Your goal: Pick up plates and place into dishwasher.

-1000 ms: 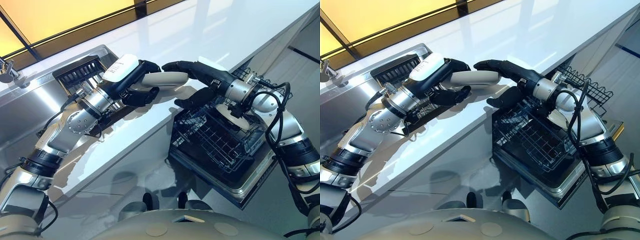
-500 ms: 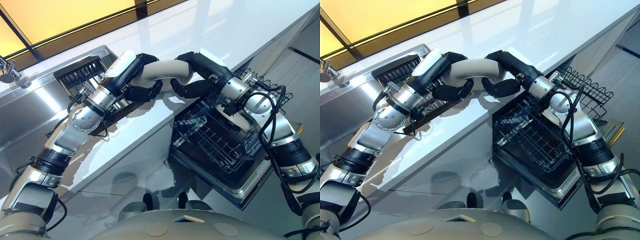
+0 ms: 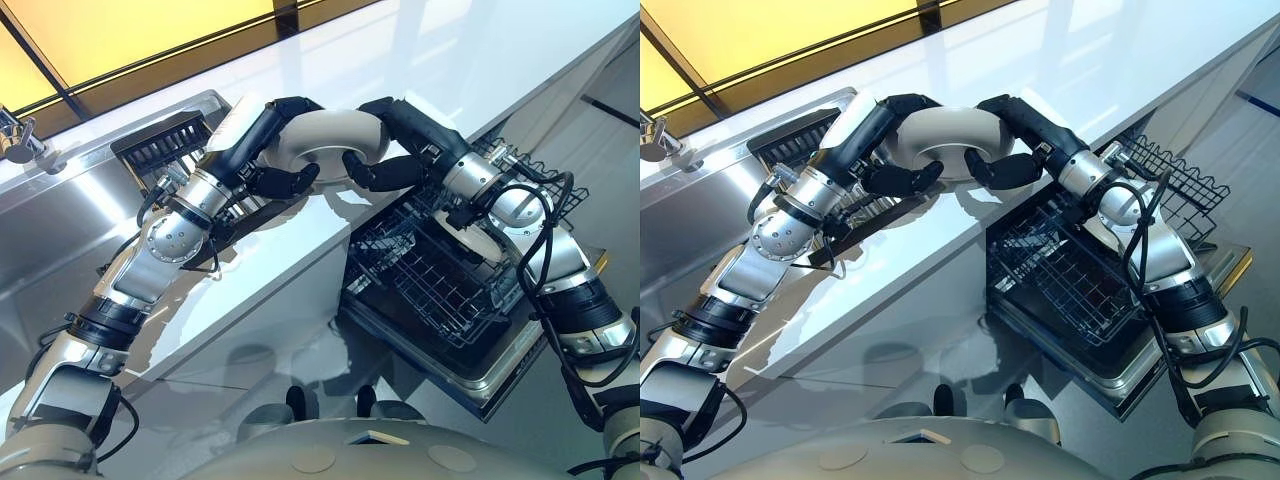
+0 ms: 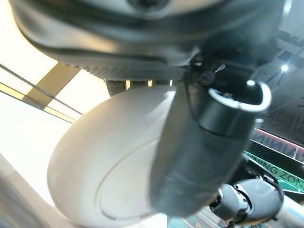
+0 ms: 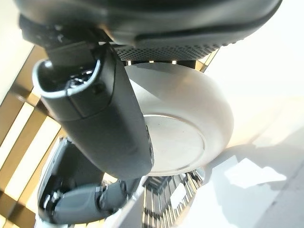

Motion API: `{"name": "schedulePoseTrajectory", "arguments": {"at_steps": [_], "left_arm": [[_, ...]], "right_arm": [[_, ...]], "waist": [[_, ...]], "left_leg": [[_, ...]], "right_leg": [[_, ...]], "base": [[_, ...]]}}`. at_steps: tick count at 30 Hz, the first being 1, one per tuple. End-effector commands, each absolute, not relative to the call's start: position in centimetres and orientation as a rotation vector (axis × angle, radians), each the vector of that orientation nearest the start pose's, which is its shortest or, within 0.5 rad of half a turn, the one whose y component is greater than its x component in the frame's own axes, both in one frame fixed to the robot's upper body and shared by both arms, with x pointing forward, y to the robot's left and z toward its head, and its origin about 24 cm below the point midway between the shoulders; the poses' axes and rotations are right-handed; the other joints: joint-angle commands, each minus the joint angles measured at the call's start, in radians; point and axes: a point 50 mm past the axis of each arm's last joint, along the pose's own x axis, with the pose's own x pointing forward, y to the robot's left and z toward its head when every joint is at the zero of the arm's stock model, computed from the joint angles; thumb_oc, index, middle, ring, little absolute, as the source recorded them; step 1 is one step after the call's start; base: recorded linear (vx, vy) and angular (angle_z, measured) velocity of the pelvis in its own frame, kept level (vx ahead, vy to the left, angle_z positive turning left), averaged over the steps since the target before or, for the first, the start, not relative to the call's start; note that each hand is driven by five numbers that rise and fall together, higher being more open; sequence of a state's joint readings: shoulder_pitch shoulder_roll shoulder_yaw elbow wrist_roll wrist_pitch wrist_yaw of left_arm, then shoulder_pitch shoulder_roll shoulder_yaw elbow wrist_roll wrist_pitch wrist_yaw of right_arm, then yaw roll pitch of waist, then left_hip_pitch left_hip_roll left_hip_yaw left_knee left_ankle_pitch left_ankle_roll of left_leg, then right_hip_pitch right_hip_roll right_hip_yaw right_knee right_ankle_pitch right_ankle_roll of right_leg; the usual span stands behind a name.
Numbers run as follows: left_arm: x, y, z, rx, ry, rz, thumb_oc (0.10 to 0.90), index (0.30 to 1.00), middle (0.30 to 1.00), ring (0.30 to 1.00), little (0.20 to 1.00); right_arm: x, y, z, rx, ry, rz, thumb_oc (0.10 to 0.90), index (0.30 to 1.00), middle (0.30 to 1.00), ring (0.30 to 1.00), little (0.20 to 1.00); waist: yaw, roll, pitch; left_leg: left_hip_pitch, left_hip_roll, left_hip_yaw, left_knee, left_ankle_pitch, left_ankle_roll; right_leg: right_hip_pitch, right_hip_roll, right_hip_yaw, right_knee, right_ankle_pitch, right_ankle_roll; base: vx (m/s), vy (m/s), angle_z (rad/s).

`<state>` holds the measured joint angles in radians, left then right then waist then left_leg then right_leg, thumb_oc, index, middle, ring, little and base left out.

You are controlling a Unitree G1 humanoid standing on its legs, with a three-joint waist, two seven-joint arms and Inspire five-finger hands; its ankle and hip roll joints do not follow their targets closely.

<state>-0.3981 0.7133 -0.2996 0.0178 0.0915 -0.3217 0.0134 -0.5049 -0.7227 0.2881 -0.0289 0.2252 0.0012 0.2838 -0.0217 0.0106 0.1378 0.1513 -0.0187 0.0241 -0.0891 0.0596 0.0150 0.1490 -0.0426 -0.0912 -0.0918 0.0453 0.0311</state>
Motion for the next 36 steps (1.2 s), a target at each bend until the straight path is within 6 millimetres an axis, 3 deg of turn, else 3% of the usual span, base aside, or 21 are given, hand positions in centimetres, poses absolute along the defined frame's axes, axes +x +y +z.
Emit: {"name": "schedulePoseTrajectory", "arguments": {"at_steps": [1, 6, 12, 15, 19, 28, 32, 36], "left_arm": [[30.6, 20.3, 20.6, 0.664, -0.673, -0.129, 0.8, 0.9, 0.9, 0.9, 0.9], [31.1, 24.5, 20.5, 0.582, -0.541, 0.042, 0.8, 0.9, 0.9, 0.9, 0.9], [31.3, 27.8, 20.9, 0.61, -0.469, 0.179, 0.8, 0.9, 0.9, 0.9, 0.9], [31.0, 29.6, 20.7, 0.62, -0.43, 0.257, 0.8, 0.9, 0.9, 0.9, 0.9], [30.5, 30.9, 19.8, 0.647, -0.389, 0.323, 0.8, 0.9, 0.9, 0.9, 0.9], [27.3, 34.5, 16.7, 0.703, -0.268, 0.439, 0.8, 0.9, 0.9, 0.9, 0.9], [26.5, 35.4, 15.8, 0.681, -0.243, 0.475, 0.8, 0.9, 0.9, 0.9, 0.9], [25.9, 35.9, 15.3, 0.671, -0.232, 0.499, 0.8, 0.9, 0.9, 0.9, 0.9]], "right_arm": [[31.3, -19.4, 24.3, -0.438, -0.582, 0.328, 0.1, 0.3, 0.3, 0.3, 0.2], [31.4, -20.7, 24.3, -0.373, -0.564, 0.276, 0.1, 0.3, 0.3, 0.3, 0.2], [31.6, -21.9, 24.2, -0.351, -0.554, 0.225, 0.1, 0.3, 0.3, 0.3, 0.2], [31.2, -23.3, 24.7, -0.32, -0.615, 0.103, 0.1, 0.3, 0.3, 0.3, 0.2], [29.9, -25.2, 25.9, -0.31, -0.754, -0.106, 0.1, 0.3, 0.3, 0.3, 0.2], [23.8, -32.2, 26.0, -0.388, -0.939, -0.679, 0.1, 0.3, 0.3, 0.3, 0.2], [22.6, -34.6, 24.8, -0.386, -0.856, -0.786, 0.1, 0.3, 0.3, 0.3, 0.2], [22.6, -35.9, 22.3, -0.398, -0.681, -0.719, 0.1, 0.3, 0.3, 0.3, 0.2]], "waist": [[0.02, 0.013, -0.093], [0.024, 0.019, -0.099], [0.023, 0.027, -0.102], [0.021, 0.031, -0.105], [0.019, 0.036, -0.104], [-0.007, 0.046, -0.102], [-0.02, 0.049, -0.096], [-0.031, 0.05, -0.092]], "left_leg": [[-0.002, -0.028, -0.049, 0.008, -0.104, -0.003], [-0.001, -0.029, -0.052, 0.007, -0.103, -0.005], [0.002, -0.031, -0.052, 0.006, -0.102, -0.003], [0.003, -0.031, -0.048, 0.004, -0.103, -0.002], [0.005, -0.03, -0.042, 0.003, -0.105, 0.0], [0.011, -0.031, -0.023, 0.002, -0.117, 0.008], [0.011, -0.03, -0.01, 0.002, -0.121, 0.01], [0.007, -0.03, -0.001, 0.002, -0.12, 0.011]], "right_leg": [[-0.013, 0.071, -0.038, 0.094, -0.156, 0.005], [-0.011, 0.069, -0.037, 0.089, -0.156, 0.005], [-0.009, 0.068, -0.038, 0.088, -0.157, 0.004], [-0.009, 0.066, -0.038, 0.089, -0.159, 0.005], [-0.01, 0.066, -0.037, 0.091, -0.16, 0.006], [-0.018, 0.068, -0.011, 0.095, -0.162, 0.016], [-0.026, 0.066, -0.005, 0.1, -0.161, 0.021], [-0.038, 0.063, 0.002, 0.106, -0.16, 0.024]], "base": [[0.0, 0.0, 0.0], [0.0, 0.0, 0.0], [0.0, 0.0, 0.0], [0.0, 0.0, 0.0], [0.0, 0.008, 0.0], [0.01, 0.038, -0.02], [-0.01, 0.036, -0.07], [-0.02, 0.029, -0.13]]}}
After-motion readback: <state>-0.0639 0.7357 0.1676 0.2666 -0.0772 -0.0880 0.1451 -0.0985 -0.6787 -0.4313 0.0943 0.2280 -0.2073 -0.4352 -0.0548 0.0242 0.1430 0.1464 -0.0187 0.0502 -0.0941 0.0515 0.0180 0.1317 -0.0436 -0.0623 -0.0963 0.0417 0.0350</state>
